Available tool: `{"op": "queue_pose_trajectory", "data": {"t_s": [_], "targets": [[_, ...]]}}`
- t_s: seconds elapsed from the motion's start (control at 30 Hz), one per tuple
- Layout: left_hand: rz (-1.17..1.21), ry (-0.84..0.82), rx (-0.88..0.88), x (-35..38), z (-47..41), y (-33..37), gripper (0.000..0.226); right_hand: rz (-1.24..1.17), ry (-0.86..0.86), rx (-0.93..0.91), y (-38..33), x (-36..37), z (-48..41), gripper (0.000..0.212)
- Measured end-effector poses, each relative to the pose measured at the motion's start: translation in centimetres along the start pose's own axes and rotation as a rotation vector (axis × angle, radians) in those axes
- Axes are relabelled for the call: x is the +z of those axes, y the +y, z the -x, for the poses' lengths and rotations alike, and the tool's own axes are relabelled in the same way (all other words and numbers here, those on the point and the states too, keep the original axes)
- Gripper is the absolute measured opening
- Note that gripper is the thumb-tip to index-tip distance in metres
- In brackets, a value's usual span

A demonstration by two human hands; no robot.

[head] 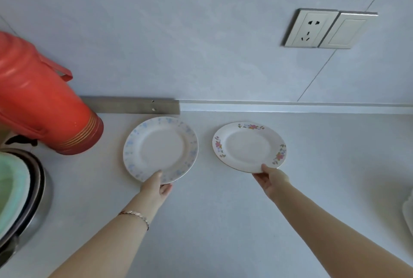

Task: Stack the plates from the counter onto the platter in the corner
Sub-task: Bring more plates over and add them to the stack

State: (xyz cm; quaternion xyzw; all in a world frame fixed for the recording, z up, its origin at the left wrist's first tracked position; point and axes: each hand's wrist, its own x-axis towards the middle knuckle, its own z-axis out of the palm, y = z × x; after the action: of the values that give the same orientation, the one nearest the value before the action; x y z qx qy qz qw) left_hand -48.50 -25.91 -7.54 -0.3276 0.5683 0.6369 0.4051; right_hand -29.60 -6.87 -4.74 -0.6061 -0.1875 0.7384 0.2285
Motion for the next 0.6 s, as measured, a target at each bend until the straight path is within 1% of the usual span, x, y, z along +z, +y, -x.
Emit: {"op": "queue_pose_trajectory", "data": {"t_s": [0.03, 0.1, 0.17, 0.2, 0.27, 0.3, 0.4, 0.5, 0.6], "targets": [[0.072, 0.0, -0.004, 0.0, -0.3, 0.1, 0.005, 0.009, -0.002, -0.007, -0.4, -0.4, 0.3, 0.036], [0.181, -0.009, 0.011, -0.2, -1.2, 0.0, 0.011, 0.033, -0.005, -0.016, -1.2, -1.6, 0.9, 0.026], [0.23, -0.008, 0.084, 0.0, -1.7, -0.3, 0.018, 0.075, 0.0, -0.036, -1.9, -3.4, 1.6, 0.011], [0.231, -0.011, 0.128, 0.3, -1.4, -0.3, 0.026, 0.094, 0.006, -0.053, -2.4, -4.4, 1.9, 0.007], [0.18, -0.034, 0.215, 0.9, -0.7, 0.0, 0.039, 0.137, 0.021, -0.109, -3.3, -6.9, 2.6, 0.013], [0.153, -0.06, 0.242, 1.2, -0.3, 0.1, 0.041, 0.15, 0.026, -0.14, -3.8, -8.3, 3.0, 0.016], [0.07, -0.15, 0.259, 2.1, 1.8, -0.5, 0.037, 0.136, 0.031, -0.212, -4.9, -13.1, 4.3, 0.024], [-0.038, -0.277, 0.264, 3.3, 4.6, -2.5, 0.038, 0.076, 0.007, -0.247, -5.9, -18.3, 5.9, 0.019], [-0.112, -0.402, 0.212, 6.1, 7.6, -5.5, 0.037, 0.044, 0.026, -0.305, -7.8, -23.7, 8.2, 0.012]]}}
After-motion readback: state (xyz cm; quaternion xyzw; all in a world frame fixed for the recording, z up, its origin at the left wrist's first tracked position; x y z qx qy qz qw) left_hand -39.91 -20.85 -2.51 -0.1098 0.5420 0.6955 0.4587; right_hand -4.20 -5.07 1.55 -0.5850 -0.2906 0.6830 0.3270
